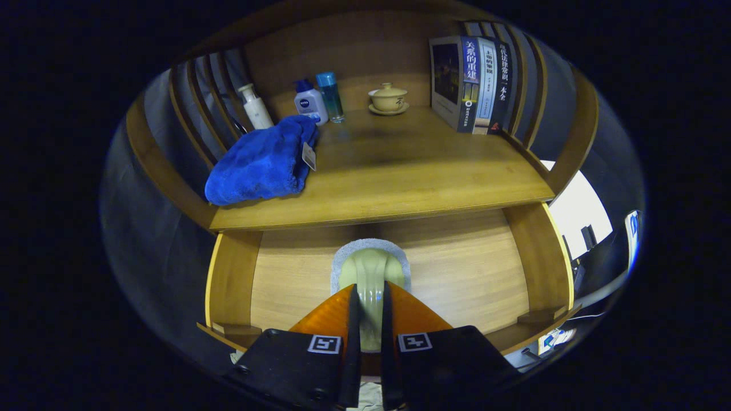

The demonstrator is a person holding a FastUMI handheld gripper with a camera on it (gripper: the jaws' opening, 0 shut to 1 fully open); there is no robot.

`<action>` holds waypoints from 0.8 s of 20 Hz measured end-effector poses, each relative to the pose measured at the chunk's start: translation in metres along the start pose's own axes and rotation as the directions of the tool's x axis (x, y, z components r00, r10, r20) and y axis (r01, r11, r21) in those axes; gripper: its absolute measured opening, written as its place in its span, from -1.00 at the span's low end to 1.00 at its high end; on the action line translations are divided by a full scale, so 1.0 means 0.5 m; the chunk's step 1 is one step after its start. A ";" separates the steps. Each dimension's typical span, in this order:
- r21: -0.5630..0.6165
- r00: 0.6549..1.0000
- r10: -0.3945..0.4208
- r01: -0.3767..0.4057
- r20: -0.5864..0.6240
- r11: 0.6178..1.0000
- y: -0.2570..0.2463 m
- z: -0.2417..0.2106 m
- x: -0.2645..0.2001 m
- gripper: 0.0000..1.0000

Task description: Pull open the drawer, take out the items inside it, and place them on the countertop above the cabinet.

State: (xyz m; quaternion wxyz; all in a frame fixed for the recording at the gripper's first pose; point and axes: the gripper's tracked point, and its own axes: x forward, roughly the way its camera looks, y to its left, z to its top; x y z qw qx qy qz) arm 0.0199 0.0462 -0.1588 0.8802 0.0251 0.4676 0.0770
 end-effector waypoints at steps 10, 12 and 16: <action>-0.063 0.991 -0.018 0.027 0.131 0.998 0.009 0.142 -0.089 -0.55; -0.063 0.989 -0.036 0.046 0.142 0.997 0.005 0.185 -0.081 -0.55; -0.055 0.989 -0.049 0.057 0.137 0.997 0.009 0.258 -0.034 -0.55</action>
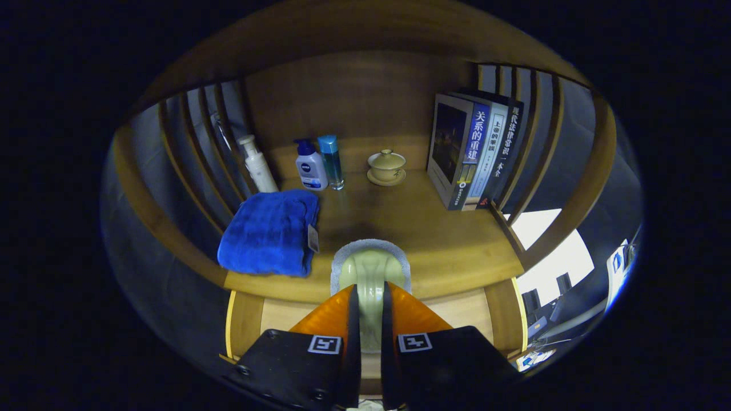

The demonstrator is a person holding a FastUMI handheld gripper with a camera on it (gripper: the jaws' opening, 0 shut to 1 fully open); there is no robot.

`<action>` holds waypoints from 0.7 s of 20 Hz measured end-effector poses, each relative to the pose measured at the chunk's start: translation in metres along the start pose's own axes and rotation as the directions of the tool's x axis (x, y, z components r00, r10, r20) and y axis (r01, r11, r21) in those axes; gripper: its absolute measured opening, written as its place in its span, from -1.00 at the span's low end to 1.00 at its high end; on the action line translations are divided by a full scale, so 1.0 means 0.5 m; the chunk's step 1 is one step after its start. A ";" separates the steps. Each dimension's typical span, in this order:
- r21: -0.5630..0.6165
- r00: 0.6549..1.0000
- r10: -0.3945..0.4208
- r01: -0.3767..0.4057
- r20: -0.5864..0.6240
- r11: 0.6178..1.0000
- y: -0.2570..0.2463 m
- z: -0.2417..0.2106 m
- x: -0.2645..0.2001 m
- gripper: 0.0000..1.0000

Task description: Pull open the drawer, take out the items inside it, and place them on the countertop above the cabinet.

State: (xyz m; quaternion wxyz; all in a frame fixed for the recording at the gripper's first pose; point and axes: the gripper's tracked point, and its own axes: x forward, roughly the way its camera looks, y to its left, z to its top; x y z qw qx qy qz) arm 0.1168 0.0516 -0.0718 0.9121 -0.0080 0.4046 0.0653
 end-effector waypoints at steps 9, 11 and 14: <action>0.048 0.999 -0.041 0.043 -0.030 0.998 -0.005 0.096 0.158 -0.54; 0.047 0.999 -0.038 0.039 -0.037 0.998 -0.004 0.106 0.183 -0.55; 0.056 0.999 -0.033 0.034 -0.024 0.998 -0.003 0.119 0.214 -0.41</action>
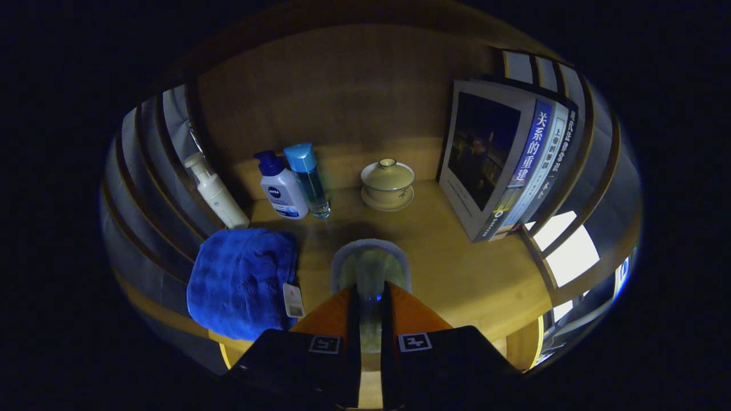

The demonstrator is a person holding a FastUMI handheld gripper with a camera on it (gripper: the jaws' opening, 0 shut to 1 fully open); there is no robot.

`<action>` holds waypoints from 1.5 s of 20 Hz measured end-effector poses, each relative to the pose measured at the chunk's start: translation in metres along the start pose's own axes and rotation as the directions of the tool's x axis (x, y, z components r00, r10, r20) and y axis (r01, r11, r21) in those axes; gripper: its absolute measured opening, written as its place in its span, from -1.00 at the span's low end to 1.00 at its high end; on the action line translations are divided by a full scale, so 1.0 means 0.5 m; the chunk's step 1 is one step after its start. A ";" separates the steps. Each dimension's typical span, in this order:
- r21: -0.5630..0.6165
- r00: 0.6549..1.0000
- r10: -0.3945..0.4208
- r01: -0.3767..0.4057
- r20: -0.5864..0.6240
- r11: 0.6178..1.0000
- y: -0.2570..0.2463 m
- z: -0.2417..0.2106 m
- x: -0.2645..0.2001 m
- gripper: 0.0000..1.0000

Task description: Pull open the drawer, take out the items inside it, and place them on the countertop above the cabinet.

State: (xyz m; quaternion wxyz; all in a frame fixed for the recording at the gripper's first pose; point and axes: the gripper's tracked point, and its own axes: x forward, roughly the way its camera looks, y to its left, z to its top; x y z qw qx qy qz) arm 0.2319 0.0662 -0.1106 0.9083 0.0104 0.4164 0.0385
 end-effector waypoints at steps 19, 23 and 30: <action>-0.020 0.949 -0.013 0.020 0.316 1.000 -0.063 -0.084 -0.162 0.99; -0.023 0.923 -0.017 0.027 0.385 0.999 -0.086 -0.126 -0.225 0.99; -0.021 0.864 0.008 0.003 0.503 1.000 -0.102 -0.178 -0.334 0.99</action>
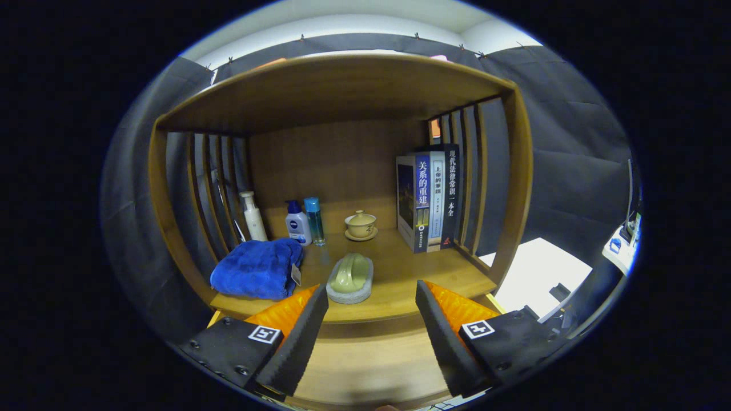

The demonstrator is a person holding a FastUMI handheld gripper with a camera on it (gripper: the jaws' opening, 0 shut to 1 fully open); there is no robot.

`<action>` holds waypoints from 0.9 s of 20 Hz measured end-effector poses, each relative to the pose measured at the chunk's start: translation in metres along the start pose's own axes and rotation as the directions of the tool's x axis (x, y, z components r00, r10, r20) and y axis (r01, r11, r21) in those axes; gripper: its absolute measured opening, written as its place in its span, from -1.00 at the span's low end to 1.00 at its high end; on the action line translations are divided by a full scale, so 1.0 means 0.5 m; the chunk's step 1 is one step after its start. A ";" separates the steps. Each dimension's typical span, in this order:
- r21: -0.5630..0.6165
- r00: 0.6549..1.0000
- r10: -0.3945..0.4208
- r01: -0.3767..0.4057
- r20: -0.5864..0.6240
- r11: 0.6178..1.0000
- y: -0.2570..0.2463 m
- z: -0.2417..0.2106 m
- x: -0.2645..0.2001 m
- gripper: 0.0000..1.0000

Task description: Pull open the drawer, take out the items inside it, and place them on the countertop above the cabinet.

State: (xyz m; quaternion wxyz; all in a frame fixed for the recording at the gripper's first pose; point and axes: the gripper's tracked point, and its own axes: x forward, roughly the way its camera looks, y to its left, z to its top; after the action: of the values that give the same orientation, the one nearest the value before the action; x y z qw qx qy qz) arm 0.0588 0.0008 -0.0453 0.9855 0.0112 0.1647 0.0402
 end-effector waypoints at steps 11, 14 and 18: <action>-0.034 0.994 0.034 -0.030 0.102 0.999 -0.002 -0.090 -0.161 0.98; -0.091 0.994 0.022 -0.013 0.105 0.996 -0.008 -0.130 -0.185 0.98; -0.137 0.996 0.034 -0.023 0.082 0.990 0.003 -0.201 -0.211 0.97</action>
State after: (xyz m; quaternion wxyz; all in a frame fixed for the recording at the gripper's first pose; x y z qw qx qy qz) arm -0.0736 -0.0054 -0.1060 0.9893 -0.0521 0.1197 0.0649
